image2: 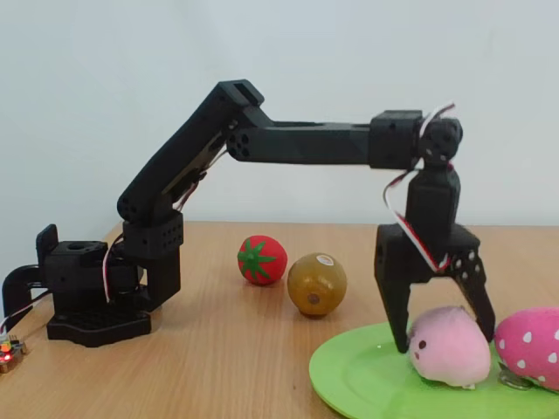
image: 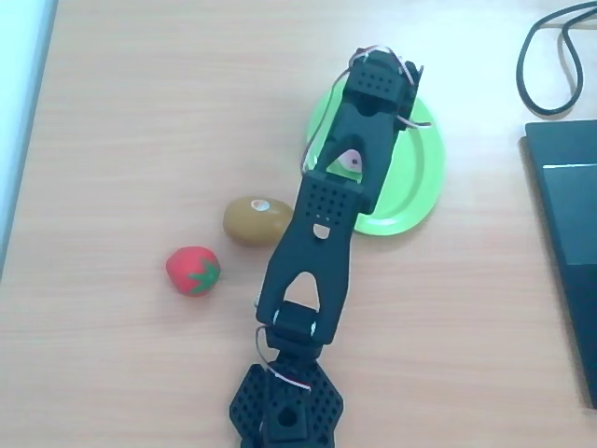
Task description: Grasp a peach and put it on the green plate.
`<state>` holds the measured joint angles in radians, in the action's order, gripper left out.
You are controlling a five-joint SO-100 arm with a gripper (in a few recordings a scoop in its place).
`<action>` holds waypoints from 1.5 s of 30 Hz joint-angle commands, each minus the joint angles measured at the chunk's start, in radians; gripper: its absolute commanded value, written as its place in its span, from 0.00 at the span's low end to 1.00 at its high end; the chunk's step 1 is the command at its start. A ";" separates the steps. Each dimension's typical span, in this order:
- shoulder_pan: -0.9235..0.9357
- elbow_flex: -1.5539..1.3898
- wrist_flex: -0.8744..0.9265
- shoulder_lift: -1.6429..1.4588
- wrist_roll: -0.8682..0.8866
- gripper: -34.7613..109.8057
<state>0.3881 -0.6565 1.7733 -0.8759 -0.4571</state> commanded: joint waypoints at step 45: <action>-0.374 -0.417 -0.018 -0.838 0.209 0.30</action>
<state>0.0230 -1.0400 1.7687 -1.6352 -0.2500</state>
